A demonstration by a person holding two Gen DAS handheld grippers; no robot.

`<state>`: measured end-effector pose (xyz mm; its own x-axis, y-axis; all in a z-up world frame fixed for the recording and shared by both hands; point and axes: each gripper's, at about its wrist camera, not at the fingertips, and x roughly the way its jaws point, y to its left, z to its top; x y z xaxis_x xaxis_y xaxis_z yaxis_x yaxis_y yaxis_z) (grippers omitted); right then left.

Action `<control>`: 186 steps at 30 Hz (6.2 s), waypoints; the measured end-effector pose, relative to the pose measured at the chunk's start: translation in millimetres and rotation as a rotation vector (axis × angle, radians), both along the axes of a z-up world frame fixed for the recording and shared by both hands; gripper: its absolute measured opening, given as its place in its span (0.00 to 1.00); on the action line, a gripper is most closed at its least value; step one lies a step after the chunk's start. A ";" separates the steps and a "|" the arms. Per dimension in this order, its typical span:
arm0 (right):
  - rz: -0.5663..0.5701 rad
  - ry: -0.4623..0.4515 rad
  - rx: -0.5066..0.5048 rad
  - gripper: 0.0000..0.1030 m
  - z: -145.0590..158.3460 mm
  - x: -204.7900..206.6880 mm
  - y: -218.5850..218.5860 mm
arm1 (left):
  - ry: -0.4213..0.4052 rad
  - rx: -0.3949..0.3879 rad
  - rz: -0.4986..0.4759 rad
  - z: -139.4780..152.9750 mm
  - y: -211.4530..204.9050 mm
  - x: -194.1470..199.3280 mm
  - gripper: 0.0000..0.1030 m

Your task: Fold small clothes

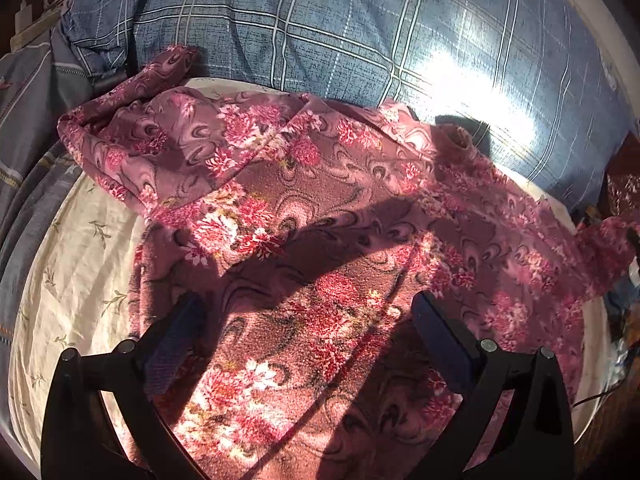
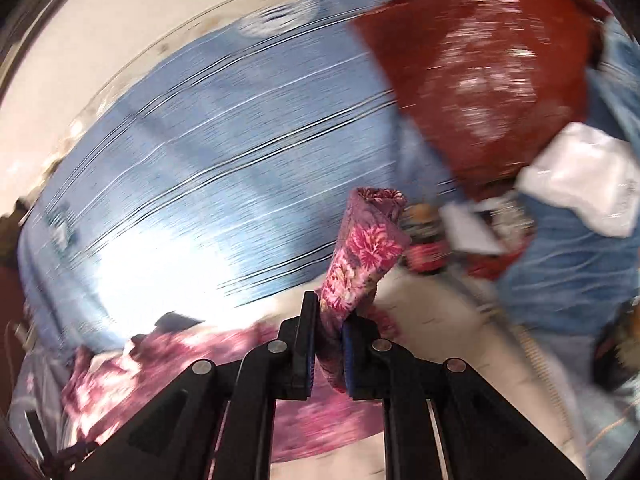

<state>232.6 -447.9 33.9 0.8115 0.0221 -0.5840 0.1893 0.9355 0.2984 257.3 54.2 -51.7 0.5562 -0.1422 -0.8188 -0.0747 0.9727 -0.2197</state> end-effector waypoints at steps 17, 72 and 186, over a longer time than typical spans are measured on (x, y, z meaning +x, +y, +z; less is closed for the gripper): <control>0.505 0.143 0.061 0.10 -32.2 43.0 275.1 | -0.100 0.007 0.036 39.0 54.9 -38.1 1.00; 0.036 0.159 0.617 0.02 -144.0 0.6 81.3 | 0.118 -0.195 0.141 -9.0 28.4 52.3 0.06; 0.386 0.195 0.643 0.08 -117.6 59.0 260.4 | -0.001 -0.433 -0.061 13.3 75.8 4.6 0.54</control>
